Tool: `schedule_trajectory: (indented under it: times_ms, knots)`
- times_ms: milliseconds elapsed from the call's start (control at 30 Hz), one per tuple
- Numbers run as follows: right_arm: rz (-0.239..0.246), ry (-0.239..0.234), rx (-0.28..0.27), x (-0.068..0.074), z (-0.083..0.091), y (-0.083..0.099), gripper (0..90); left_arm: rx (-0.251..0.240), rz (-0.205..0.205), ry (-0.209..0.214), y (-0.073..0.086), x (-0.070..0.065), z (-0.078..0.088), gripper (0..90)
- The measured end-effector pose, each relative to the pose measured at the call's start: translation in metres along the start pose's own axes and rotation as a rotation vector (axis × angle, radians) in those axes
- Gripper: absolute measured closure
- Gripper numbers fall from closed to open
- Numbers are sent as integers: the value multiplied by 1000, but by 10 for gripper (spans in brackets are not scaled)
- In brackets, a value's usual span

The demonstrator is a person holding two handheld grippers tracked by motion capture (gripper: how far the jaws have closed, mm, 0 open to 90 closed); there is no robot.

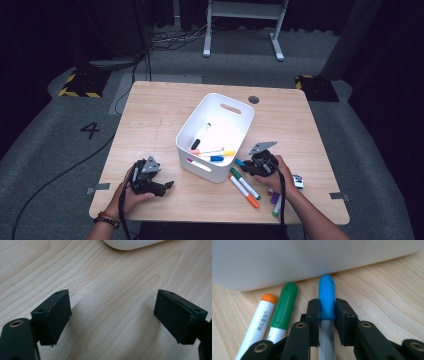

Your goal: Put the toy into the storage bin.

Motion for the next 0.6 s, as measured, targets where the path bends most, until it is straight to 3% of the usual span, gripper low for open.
schedule_trajectory:
  times_ms: [300,467,600]
  knots:
    - [-82,-20,-52,-8,8,1,746,0,-2,-3,0,0,0,144]
    - [-101,-31,-127,-13,30,-3,747,0,3,-1,0,0,0,144]
    - [-73,-10,-199,-12,53,-12,747,-1,3,-1,0,0,0,144]
Point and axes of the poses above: each handheld gripper's, and its own axes: z roughly backward along the jaws, y roughly out of its underside, x roughly to its left, the point moved 9 cm from there along -z, roughly forward along the jaws, and after that the axes turned 3 degrees about x, right-handed, at the moved point
